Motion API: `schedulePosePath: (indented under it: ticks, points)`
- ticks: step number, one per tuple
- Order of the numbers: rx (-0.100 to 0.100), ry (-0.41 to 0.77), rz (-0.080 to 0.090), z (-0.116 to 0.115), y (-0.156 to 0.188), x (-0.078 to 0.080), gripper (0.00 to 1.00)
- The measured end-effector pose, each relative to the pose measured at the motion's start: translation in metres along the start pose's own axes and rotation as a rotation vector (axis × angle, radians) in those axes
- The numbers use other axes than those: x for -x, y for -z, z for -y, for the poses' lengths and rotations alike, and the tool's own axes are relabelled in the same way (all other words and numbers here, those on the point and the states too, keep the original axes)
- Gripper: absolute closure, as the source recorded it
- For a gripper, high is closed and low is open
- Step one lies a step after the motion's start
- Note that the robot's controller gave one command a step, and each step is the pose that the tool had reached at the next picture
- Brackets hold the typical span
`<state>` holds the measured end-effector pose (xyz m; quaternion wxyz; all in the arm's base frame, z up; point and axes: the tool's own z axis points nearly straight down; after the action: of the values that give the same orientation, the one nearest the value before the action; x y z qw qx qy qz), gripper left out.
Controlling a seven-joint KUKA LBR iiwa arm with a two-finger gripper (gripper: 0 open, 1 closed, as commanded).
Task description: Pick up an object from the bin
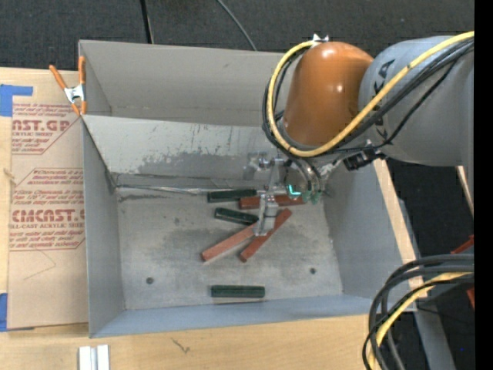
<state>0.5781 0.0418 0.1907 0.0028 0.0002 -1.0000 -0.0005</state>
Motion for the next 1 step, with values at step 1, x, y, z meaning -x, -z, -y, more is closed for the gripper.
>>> schedulePosePath:
  ticks: [1]
  points:
    - [0.0,0.0,0.008,0.0001,0.0041,0.0017,0.0]
